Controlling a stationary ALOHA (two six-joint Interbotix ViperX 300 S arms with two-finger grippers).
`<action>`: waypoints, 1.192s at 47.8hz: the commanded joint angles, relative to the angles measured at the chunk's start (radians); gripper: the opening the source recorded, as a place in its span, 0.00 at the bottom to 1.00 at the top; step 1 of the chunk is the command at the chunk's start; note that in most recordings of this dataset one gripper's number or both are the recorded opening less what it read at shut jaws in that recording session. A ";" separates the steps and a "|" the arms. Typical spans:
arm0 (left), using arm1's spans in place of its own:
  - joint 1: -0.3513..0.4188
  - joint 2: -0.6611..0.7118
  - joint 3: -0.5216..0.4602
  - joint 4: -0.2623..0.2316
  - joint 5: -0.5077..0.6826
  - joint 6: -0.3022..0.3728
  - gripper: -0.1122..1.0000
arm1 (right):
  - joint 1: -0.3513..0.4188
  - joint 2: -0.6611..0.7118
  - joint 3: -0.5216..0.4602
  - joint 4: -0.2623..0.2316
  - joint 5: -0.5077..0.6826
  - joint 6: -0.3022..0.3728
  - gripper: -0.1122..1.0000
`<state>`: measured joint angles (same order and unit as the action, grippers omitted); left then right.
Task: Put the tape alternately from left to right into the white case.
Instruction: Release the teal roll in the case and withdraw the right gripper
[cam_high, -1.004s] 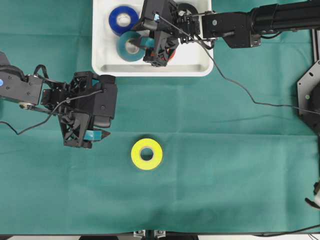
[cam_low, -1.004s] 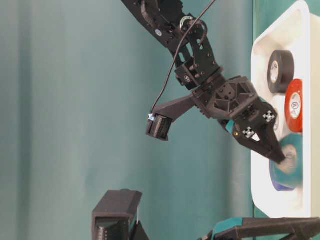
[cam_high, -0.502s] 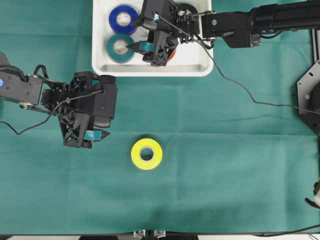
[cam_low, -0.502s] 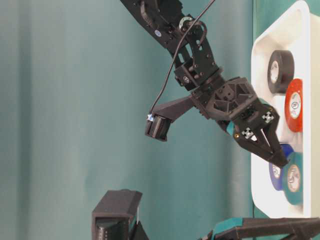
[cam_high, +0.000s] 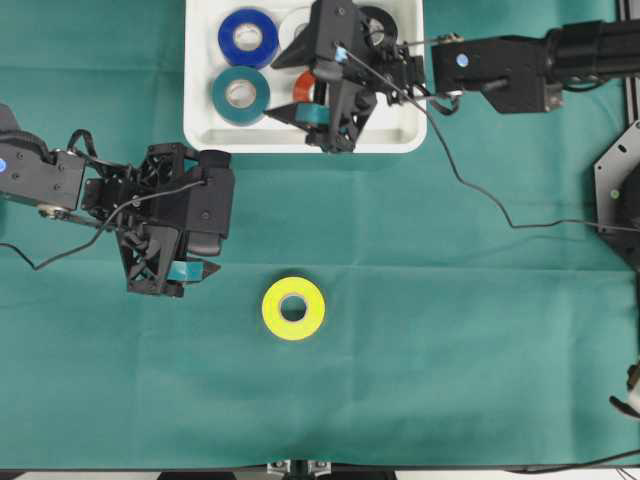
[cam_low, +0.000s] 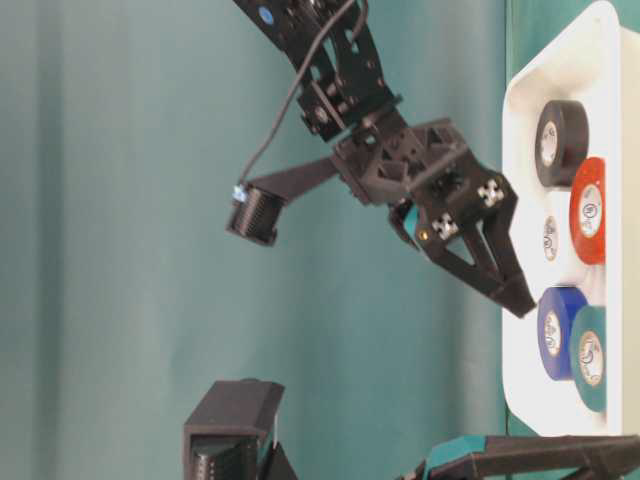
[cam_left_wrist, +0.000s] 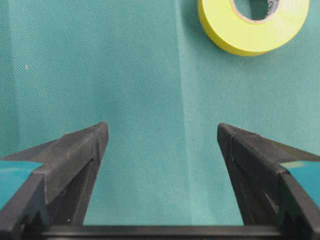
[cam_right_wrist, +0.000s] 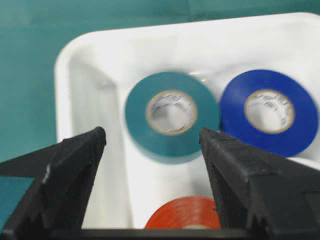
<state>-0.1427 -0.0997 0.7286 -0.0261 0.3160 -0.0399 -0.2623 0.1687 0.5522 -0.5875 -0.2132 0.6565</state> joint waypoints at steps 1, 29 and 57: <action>-0.003 -0.025 -0.014 -0.003 -0.003 0.000 0.85 | 0.021 -0.061 0.012 -0.003 -0.009 0.002 0.81; -0.003 -0.025 -0.014 -0.003 -0.005 0.000 0.85 | 0.160 -0.190 0.132 -0.002 -0.011 0.002 0.81; -0.005 -0.020 -0.021 -0.003 -0.003 -0.002 0.85 | 0.255 -0.267 0.264 -0.002 -0.005 0.012 0.80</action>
<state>-0.1442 -0.0997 0.7286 -0.0276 0.3160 -0.0414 -0.0153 -0.0736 0.8176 -0.5890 -0.2148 0.6657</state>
